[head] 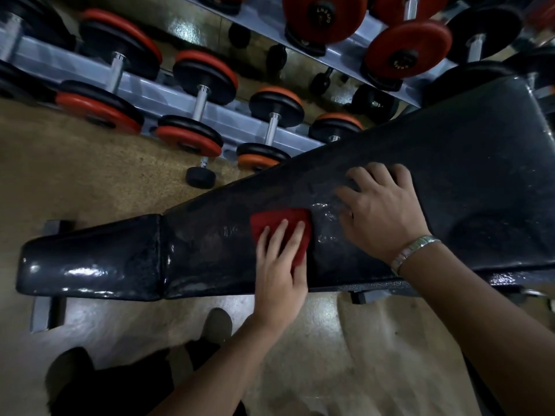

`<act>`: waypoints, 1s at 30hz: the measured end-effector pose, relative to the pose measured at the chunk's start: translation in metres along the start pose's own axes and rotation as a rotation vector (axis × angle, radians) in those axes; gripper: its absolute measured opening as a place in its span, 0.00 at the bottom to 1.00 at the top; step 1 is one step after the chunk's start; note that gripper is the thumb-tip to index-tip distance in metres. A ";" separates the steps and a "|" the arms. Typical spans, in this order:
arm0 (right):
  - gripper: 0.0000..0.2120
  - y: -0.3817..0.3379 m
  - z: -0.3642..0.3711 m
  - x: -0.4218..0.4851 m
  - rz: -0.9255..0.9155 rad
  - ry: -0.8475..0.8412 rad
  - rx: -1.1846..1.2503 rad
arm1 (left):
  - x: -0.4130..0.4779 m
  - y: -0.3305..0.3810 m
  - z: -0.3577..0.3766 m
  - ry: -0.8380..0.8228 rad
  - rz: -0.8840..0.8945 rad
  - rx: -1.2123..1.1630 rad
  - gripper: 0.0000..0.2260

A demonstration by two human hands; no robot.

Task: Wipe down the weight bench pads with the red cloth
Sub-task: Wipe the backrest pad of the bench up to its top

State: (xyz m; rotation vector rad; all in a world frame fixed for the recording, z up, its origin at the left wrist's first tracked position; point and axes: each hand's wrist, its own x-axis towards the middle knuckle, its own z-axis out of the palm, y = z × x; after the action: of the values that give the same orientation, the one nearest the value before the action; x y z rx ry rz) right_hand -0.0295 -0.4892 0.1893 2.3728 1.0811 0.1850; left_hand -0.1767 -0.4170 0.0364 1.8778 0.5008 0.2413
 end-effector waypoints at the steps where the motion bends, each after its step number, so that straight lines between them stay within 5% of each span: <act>1: 0.10 0.000 0.000 0.000 0.001 0.008 0.004 | -0.007 -0.012 -0.006 -0.028 0.062 0.047 0.25; 8: 0.10 -0.003 0.004 0.002 0.018 0.033 0.016 | 0.040 -0.026 -0.015 0.050 -0.147 0.062 0.24; 14: 0.11 -0.003 0.005 0.000 0.021 0.043 0.022 | 0.027 -0.006 -0.011 -0.046 0.132 0.072 0.24; 21: 0.10 -0.003 0.008 -0.003 0.020 0.055 0.027 | 0.079 -0.003 -0.012 0.042 -0.156 0.002 0.25; 27: 0.10 -0.003 0.009 -0.003 0.029 0.061 0.042 | 0.046 -0.023 -0.022 -0.049 0.174 0.078 0.26; 30: 0.11 -0.001 0.008 -0.004 0.021 0.056 0.043 | 0.058 -0.042 -0.028 -0.016 0.105 0.105 0.26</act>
State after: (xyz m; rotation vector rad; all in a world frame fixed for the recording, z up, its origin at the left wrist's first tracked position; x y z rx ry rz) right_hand -0.0305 -0.4949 0.1820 2.4310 1.0965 0.2394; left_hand -0.1453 -0.3550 0.0025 2.0093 0.4115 0.2743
